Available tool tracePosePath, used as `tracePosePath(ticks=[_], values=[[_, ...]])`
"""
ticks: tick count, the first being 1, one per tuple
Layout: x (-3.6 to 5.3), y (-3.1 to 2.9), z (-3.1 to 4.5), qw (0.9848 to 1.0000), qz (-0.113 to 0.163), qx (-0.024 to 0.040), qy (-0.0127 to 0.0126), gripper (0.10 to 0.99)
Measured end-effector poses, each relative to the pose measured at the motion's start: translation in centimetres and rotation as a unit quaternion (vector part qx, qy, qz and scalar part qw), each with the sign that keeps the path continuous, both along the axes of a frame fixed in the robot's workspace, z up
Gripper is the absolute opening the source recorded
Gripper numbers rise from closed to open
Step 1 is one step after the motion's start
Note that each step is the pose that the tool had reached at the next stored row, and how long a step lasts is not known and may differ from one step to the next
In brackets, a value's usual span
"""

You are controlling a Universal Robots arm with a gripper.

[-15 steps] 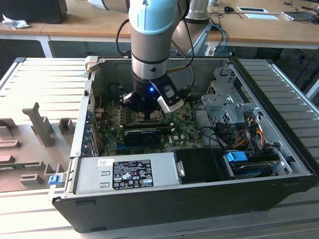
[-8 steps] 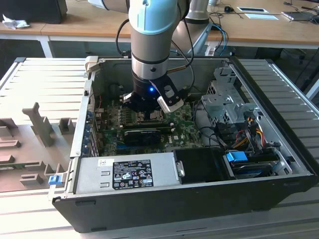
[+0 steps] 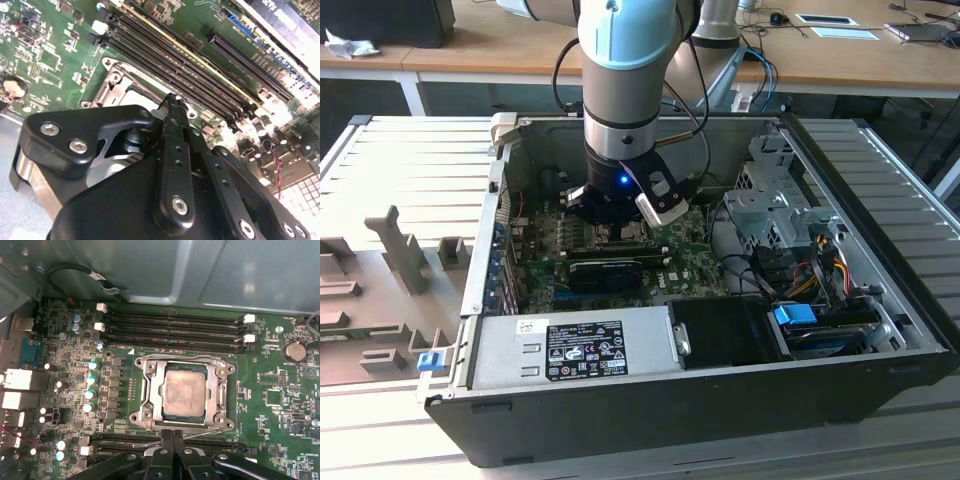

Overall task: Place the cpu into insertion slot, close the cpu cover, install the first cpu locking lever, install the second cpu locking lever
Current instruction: 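Install the second cpu locking lever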

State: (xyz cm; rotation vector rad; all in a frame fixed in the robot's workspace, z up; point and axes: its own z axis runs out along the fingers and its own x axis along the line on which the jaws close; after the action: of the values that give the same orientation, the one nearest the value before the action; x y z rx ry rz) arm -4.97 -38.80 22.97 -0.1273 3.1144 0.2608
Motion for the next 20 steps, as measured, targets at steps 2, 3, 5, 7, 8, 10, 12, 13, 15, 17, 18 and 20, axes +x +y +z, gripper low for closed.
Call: tracePosePath(ticks=[2, 3, 5, 7, 8, 10, 12, 13, 15, 17, 18, 20], values=[[-0.41, -0.08, 0.01, 1.0, 0.0, 0.0014, 0.0, 0.106], [-0.57, -0.1, 0.01, 1.0, 0.0, 0.0016, 0.0, 0.106], [-1.02, -0.14, 0.0, 1.0, 0.0, 0.0021, 0.0, 0.106], [-1.43, -0.16, -0.15, 1.0, 0.001, 0.0036, 0.0, 0.106], [-1.63, -0.16, -0.43, 1.0, 0.003, 0.0048, 0.0001, 0.106], [-1.74, -0.17, -1.18, 1.0, 0.005, 0.006, 0.0, 0.106], [-1.79, -0.17, -1.58, 1.0, 0.005, 0.0064, 0.0001, 0.106], [-1.89, -0.21, -1.94, 0.9999, 0.006, 0.0086, 0.0001, 0.106], [-1.99, -0.38, -2.07, 0.9998, 0.006, 0.0175, 0.0, 0.106], [-2.29, -0.71, -2.14, 0.9994, 0.006, 0.0348, -0.0002, 0.106], [-2.41, -0.81, -2.15, 0.9993, 0.006, 0.0382, -0.0001, 0.106], [-2.59, -1.03, -2.16, 0.999, 0.006, 0.0447, -0.0002, 0.106]])
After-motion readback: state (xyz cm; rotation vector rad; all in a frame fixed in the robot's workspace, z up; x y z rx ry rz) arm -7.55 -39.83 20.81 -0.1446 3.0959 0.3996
